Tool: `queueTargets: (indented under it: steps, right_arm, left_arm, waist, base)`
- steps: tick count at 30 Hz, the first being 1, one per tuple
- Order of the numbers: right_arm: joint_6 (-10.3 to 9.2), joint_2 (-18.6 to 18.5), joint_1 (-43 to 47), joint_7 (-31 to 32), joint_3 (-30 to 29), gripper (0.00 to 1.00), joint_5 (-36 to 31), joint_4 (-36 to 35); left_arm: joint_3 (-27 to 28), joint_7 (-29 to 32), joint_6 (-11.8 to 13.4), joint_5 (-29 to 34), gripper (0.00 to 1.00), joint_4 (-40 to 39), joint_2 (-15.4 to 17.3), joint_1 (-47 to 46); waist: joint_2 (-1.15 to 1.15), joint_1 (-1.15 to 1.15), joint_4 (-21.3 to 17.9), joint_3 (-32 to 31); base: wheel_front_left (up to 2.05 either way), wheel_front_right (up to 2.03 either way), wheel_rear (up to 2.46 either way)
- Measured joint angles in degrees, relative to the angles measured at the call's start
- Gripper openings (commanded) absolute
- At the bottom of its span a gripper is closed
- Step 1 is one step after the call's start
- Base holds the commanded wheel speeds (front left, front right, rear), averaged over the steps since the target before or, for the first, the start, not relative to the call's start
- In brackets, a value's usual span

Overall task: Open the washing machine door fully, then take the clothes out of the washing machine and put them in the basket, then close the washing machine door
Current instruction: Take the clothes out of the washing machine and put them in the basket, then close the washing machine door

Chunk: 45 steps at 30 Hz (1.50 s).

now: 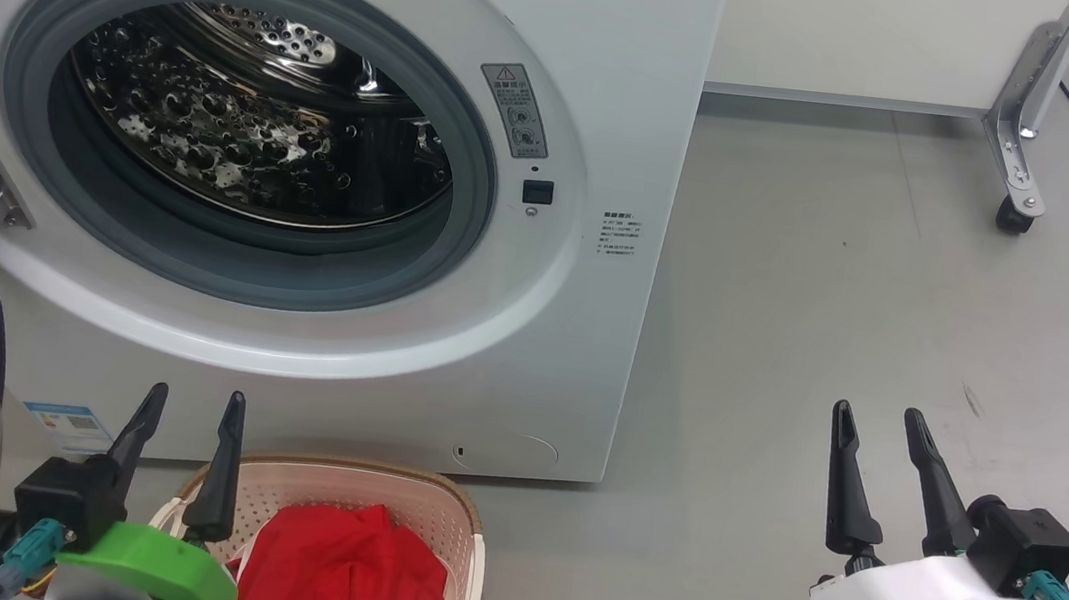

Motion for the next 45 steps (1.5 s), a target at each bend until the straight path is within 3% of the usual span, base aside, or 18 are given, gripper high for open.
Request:
queueTargets:
  steps: [27,45]
  right_arm:
    - [0.0,0.0,0.0,0.0,0.0,1.0,0.0,-0.3]
    - [0.0,0.0,0.0,0.0,0.2,1.0,0.0,-0.3]
  left_arm:
    - [0.1,0.0,0.0,0.0,1.0,-3.8,-0.2,1.9]
    - [0.1,0.0,0.0,0.0,1.0,-4.8,-0.2,2.9]
  waist:
    - [0.0,0.0,0.2,0.7]
    - [0.0,0.0,0.2,0.9]
  base:
    - [-0.04,0.04,0.0]
    - [-0.63,0.63,0.0]
